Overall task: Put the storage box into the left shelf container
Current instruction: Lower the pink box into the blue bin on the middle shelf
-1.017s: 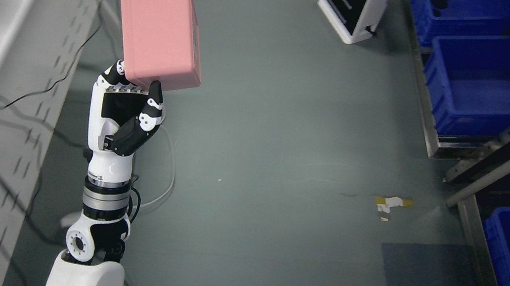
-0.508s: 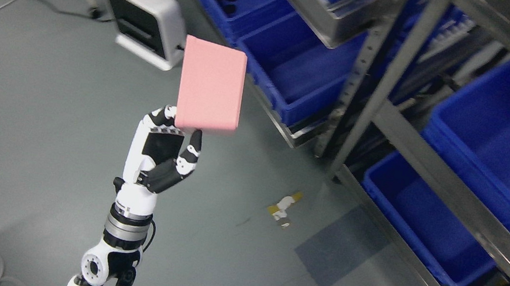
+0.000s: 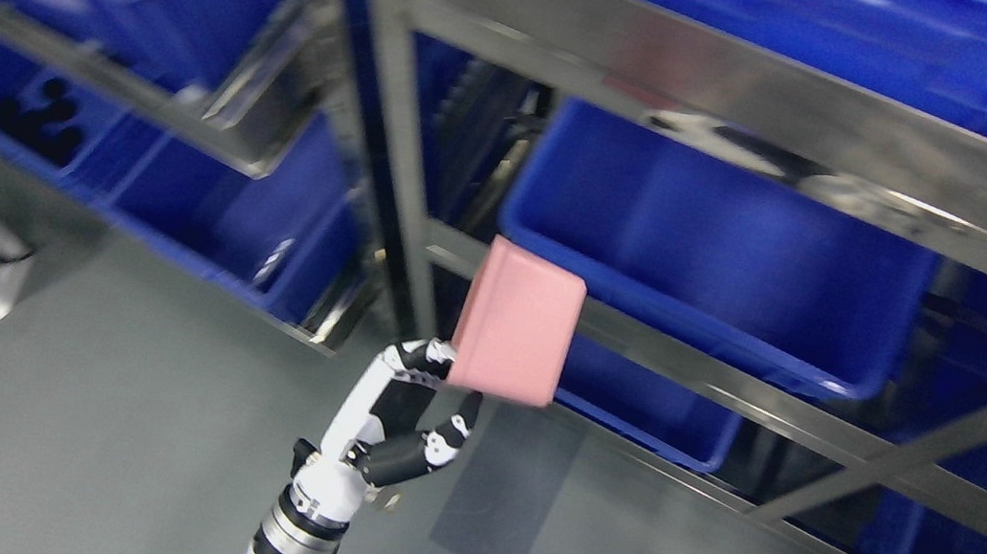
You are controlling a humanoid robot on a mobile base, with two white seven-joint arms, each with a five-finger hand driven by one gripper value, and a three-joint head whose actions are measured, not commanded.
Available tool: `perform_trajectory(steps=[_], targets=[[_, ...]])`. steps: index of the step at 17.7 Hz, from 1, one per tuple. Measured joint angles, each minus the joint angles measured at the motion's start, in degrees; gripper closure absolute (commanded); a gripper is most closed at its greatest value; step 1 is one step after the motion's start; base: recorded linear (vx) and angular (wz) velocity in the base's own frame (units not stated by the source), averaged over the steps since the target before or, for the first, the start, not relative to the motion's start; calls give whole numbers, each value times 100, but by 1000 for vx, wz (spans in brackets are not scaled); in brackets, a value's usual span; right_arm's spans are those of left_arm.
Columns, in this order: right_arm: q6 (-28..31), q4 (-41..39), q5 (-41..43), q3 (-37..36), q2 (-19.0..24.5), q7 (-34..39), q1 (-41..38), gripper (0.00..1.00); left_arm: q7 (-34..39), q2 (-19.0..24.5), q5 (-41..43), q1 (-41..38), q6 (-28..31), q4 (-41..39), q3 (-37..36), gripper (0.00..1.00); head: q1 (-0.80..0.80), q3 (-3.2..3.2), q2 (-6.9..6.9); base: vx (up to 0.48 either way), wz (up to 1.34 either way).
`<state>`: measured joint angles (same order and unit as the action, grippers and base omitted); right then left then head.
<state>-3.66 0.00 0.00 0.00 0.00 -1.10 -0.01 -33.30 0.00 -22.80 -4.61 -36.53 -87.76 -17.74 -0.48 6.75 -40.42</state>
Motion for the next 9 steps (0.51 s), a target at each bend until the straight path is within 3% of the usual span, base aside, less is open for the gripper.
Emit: perform_trajectory(steps=[4,9], targets=[[0,0,0,0,0,22,-1,0,-13,0,113,149,-15,256,-112,98,0,0,0,168,-844],[0,0,0,0,0,36,0,0,25,0,168,836,683,856,154,98,0,0,1,102,-421]])
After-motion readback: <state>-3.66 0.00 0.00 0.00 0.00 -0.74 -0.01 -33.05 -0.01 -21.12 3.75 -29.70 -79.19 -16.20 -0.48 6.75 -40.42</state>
